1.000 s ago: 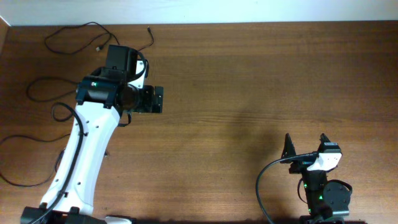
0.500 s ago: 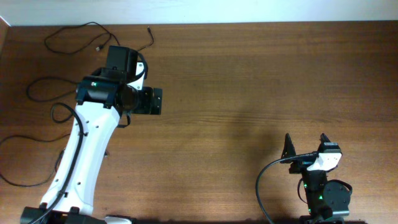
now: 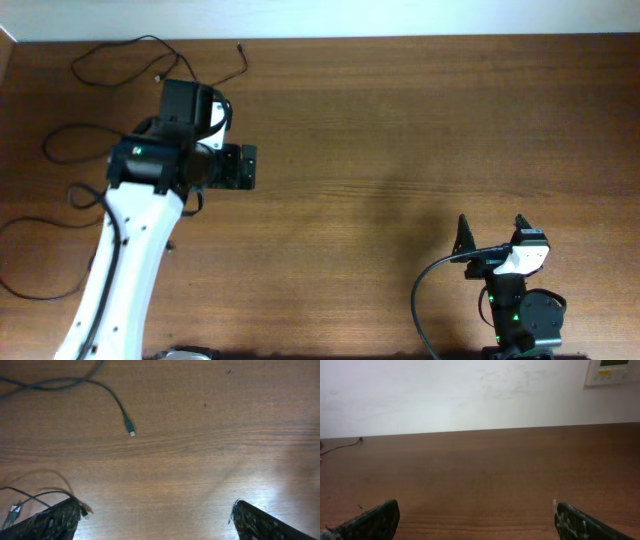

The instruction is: Untangle cables

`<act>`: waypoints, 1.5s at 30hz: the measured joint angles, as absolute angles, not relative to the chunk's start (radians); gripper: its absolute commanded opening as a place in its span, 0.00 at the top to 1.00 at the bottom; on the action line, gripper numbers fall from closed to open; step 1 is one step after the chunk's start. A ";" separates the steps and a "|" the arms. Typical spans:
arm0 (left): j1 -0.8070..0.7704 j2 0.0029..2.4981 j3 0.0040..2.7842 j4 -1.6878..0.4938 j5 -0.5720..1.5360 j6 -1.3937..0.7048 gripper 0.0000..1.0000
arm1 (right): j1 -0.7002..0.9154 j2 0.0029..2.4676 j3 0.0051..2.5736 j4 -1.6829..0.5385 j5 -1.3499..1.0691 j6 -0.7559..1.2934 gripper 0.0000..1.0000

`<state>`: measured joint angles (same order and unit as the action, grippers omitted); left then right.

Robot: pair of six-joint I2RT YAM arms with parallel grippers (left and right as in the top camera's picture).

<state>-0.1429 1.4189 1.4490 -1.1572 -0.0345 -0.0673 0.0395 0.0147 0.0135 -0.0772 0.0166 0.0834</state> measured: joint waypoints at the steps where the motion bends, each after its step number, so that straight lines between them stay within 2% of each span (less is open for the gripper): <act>1: -0.143 1.404 1.449 -1.172 -0.035 -0.067 0.01 | 0.039 0.015 0.014 -0.077 0.017 0.083 0.02; 9: -0.143 1.303 1.449 -1.265 -0.035 -0.067 0.01 | 0.039 0.015 0.014 -0.077 0.017 0.083 0.02; 24: -0.143 0.892 1.254 -1.283 -0.013 -0.068 0.01 | 0.039 0.015 0.014 -0.077 0.017 0.083 0.02; 36: -0.143 0.839 1.179 -1.278 0.027 -0.068 0.01 | 0.039 0.015 0.014 -0.077 0.017 0.082 0.02; 45: -0.143 0.718 0.944 -1.187 0.027 -0.068 0.01 | 0.039 0.015 0.014 -0.077 0.017 0.083 0.02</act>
